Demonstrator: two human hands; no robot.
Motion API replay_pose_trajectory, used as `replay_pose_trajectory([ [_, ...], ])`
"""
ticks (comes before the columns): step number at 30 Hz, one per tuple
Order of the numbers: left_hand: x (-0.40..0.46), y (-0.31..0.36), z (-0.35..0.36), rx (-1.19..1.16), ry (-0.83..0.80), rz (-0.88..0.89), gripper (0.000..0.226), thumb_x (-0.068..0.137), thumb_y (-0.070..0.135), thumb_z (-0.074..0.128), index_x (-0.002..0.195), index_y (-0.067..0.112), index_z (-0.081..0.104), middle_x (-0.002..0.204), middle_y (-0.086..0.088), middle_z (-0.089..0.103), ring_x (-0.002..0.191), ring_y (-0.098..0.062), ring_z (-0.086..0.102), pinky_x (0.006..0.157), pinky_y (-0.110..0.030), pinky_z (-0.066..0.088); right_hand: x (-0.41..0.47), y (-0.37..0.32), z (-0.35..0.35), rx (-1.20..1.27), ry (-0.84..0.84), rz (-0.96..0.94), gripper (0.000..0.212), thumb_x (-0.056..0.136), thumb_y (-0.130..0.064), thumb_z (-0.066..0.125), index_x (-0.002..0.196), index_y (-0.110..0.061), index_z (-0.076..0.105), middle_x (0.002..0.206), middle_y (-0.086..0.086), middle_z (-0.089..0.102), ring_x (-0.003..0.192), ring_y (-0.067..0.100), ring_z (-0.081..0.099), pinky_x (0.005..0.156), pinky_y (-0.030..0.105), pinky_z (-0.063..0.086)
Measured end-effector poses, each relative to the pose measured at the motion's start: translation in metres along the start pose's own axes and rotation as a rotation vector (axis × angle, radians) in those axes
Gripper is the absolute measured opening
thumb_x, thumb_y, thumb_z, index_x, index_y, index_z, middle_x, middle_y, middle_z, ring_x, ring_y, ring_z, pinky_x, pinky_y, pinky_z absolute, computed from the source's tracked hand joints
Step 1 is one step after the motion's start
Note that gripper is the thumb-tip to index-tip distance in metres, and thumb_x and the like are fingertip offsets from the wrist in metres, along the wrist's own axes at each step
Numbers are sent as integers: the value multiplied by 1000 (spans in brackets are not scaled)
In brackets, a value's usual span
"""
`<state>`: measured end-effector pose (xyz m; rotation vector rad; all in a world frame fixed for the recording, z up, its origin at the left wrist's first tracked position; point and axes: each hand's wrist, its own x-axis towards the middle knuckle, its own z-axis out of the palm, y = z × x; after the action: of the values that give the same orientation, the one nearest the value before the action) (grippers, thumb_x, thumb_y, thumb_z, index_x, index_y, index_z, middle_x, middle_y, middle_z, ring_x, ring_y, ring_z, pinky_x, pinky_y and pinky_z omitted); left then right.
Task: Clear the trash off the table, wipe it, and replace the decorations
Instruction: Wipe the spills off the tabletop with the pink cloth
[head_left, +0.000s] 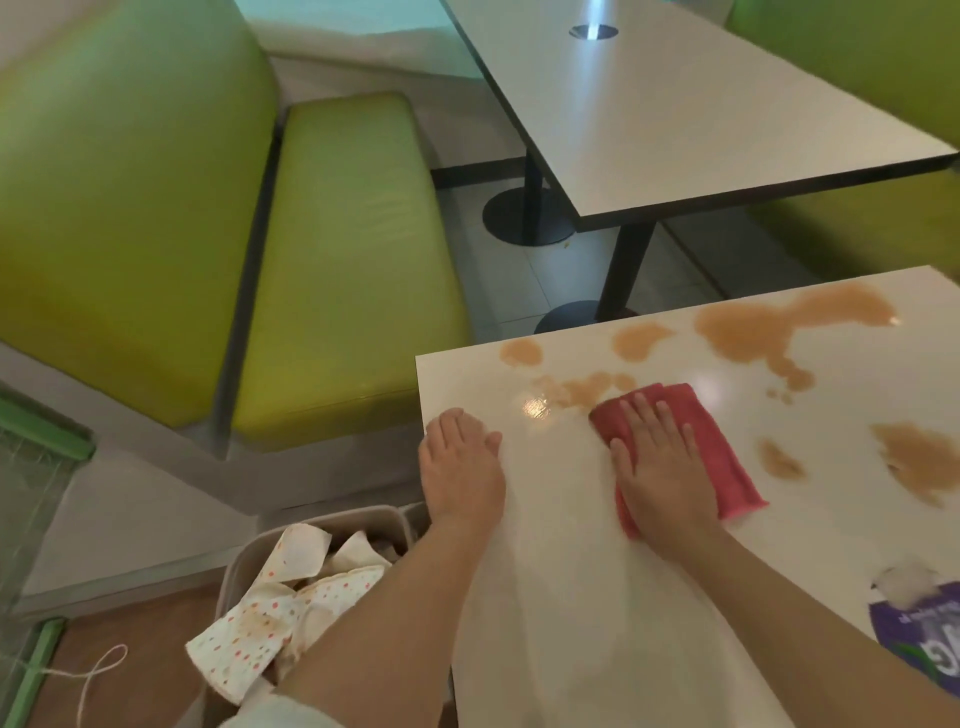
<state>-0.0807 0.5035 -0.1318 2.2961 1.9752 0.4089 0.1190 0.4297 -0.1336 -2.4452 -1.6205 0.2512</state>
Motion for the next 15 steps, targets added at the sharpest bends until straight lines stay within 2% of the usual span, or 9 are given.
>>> replay_pose_trajectory([
  [2,1,-1,1,18,54,-16,50,97,41,24,108,6,58,110,-9,57,101,-27,52,88,-38,44,23,-5,-2,-15,2,112,57,102,-40,16,157,-25,12,164,-7,7,151,15,-1,123,40,-1],
  [4,3,0,7,12,92,-22,43,97,40,29,104,8,56,106,-9,55,97,-26,50,86,-38,44,33,-16,1,-32,11,129,58,102,-41,12,157,-24,9,165,-5,4,151,18,-3,123,41,-3],
  [7,2,0,12,6,162,-12,30,97,36,38,102,10,53,103,-8,54,95,-26,49,84,-39,45,8,-30,8,-34,-51,-115,64,95,-47,1,156,-29,5,163,-11,-2,150,10,-9,122,35,-9],
  [10,4,-1,18,-11,227,4,19,98,30,48,101,11,51,105,-7,55,97,-26,50,85,-39,46,6,-20,4,-11,-94,-263,63,94,-49,1,155,-34,7,163,-15,1,149,5,-9,122,34,-5],
  [12,4,-2,20,-3,228,3,21,97,32,46,101,12,52,107,-6,55,99,-25,49,85,-39,45,31,-18,4,-10,-42,-163,61,97,-46,6,156,-31,12,163,-13,6,150,8,-4,123,35,-3],
  [14,4,-3,23,-2,219,-4,22,96,32,43,100,13,54,109,-5,55,100,-24,48,86,-38,45,51,-33,9,-28,-5,-3,57,101,-40,11,157,-27,10,164,-9,5,151,13,-3,123,38,-4],
  [15,5,-3,23,-7,216,-7,23,96,32,43,100,12,54,110,-5,54,101,-24,47,87,-38,45,54,-46,12,-27,1,18,57,102,-39,12,157,-26,9,164,-8,4,151,15,-4,123,39,-5],
])
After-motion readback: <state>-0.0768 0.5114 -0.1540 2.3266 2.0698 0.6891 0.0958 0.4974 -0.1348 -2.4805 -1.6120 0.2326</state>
